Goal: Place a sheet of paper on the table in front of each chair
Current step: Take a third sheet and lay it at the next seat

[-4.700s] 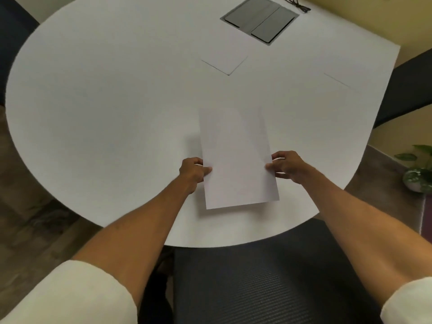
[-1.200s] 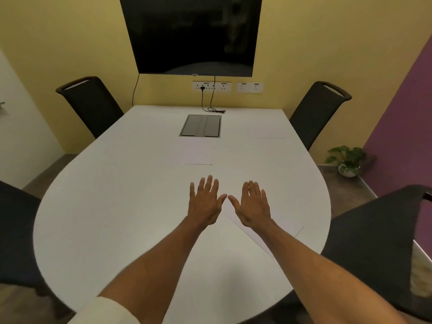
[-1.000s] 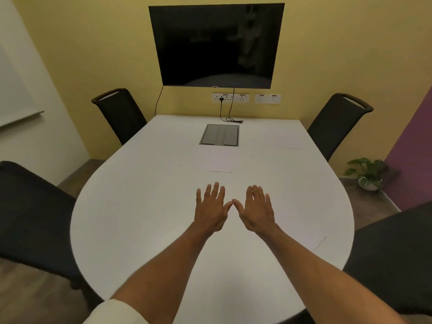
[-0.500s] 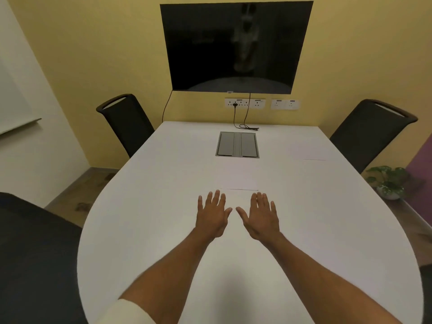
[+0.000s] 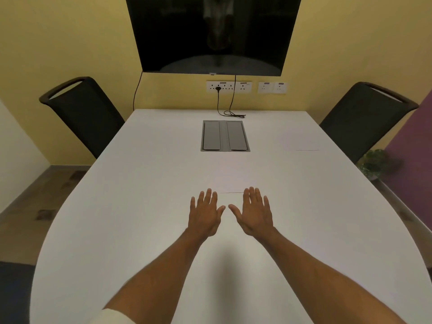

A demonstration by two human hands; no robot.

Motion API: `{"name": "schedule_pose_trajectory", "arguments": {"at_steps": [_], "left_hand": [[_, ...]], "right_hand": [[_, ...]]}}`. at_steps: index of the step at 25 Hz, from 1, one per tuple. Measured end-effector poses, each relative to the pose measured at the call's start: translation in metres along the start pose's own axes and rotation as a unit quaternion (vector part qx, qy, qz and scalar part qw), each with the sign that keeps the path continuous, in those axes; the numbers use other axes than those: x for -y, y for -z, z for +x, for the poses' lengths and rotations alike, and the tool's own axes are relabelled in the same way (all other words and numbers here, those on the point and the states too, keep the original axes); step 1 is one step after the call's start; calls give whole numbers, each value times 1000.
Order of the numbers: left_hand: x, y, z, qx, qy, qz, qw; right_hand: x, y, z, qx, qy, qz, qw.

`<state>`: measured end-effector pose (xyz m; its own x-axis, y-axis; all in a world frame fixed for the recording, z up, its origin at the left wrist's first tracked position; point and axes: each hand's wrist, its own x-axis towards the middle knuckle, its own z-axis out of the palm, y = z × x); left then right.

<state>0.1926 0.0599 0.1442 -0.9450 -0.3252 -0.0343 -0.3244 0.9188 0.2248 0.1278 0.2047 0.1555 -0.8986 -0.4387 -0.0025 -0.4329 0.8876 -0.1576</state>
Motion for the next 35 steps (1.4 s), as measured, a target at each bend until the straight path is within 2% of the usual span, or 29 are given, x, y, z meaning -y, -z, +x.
{"name": "schedule_pose_trajectory", "arguments": {"at_steps": [7,16,22,30,35], "left_hand": [[7,-32,86,43,52,-32,997],[35,-118,196,92,15,42,995],[45,-168,243,124,20,23,992],[43,-192,253,53,22,28,998],[40,-191,251,42,22,42,998]], "right_hand": [[-9,-39,78,51,-22,20,998],[-58,-129,184,66,-113,-11,991],[-88,-169,243,50,-137,10,989],[-90,-184,264,33,-155,-2,987],[-91,-173,264,5,-148,46,988]]}}
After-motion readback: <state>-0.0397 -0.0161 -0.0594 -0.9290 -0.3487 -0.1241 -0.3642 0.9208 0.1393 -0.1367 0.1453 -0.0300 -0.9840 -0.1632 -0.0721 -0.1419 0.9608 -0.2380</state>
